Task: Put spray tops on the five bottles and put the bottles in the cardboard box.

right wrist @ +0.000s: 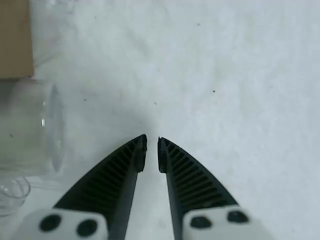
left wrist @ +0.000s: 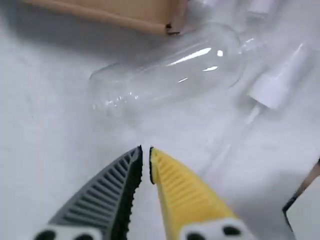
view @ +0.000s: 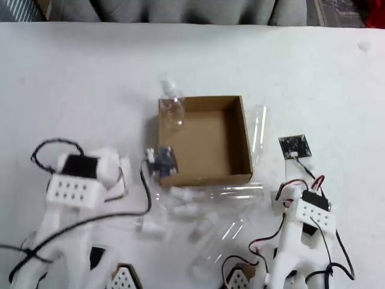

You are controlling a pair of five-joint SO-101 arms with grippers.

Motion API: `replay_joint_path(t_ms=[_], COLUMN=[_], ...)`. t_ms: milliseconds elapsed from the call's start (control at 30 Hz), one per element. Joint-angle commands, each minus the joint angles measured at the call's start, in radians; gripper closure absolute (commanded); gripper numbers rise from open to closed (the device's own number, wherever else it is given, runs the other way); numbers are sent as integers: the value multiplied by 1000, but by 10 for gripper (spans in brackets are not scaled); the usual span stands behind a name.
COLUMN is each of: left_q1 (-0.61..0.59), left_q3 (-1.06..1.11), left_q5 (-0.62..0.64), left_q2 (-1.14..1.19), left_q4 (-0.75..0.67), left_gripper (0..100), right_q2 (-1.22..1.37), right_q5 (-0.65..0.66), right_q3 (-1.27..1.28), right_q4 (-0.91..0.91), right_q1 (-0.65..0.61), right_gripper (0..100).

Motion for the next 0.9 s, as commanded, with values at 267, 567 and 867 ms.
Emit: replay_joint_path(t_ms=[267,567,867], left_q1=[94,196,226], left_q3=[236,371,445], left_q5=[-255,-279,-273], left_q2=[-401,-605,-605], left_q4=[-48,-161,-264], left_gripper=[824,788,695], right_q2=[-15,-15,-15], right_q5=[11,11,12], right_q3=[-5,-5,-5], right_q4=[-24,-27,-28], right_q1=[-5,-5,-8], right_gripper=[980,980,980])
